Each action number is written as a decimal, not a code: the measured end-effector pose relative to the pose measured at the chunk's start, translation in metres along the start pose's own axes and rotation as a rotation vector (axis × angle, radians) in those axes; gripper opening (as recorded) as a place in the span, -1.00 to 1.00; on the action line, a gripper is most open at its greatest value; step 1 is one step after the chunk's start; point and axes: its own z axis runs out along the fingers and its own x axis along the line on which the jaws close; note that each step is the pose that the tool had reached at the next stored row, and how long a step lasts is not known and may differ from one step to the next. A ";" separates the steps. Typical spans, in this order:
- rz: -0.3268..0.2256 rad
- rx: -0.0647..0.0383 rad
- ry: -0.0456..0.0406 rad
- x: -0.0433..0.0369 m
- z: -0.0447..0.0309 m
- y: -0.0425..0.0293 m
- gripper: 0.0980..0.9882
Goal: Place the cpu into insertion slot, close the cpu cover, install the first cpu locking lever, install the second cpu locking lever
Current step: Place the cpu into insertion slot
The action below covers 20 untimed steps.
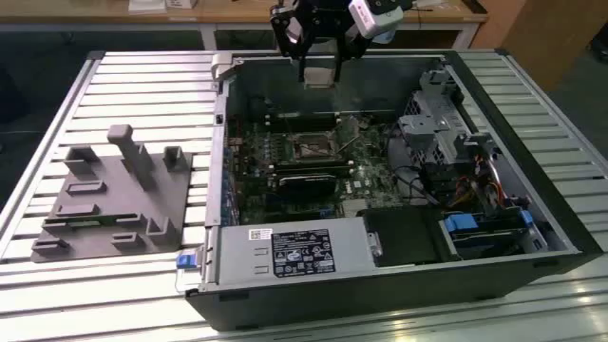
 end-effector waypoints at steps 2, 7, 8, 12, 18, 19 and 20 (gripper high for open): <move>0.000 0.000 0.0000 0.0000 0.0000 0.0000 0.00; 0.000 0.000 0.0000 0.0000 0.0010 -0.0001 0.00; 0.000 0.000 0.0000 0.0000 0.0016 -0.0002 0.00; 0.000 0.000 0.0000 -0.0001 0.0047 -0.0004 0.00; 0.000 0.000 0.0000 -0.0002 0.0102 -0.0009 0.00; 0.000 0.000 0.0000 -0.0002 0.0112 -0.0010 0.00; 0.000 0.000 0.0000 -0.0002 0.0122 -0.0011 0.00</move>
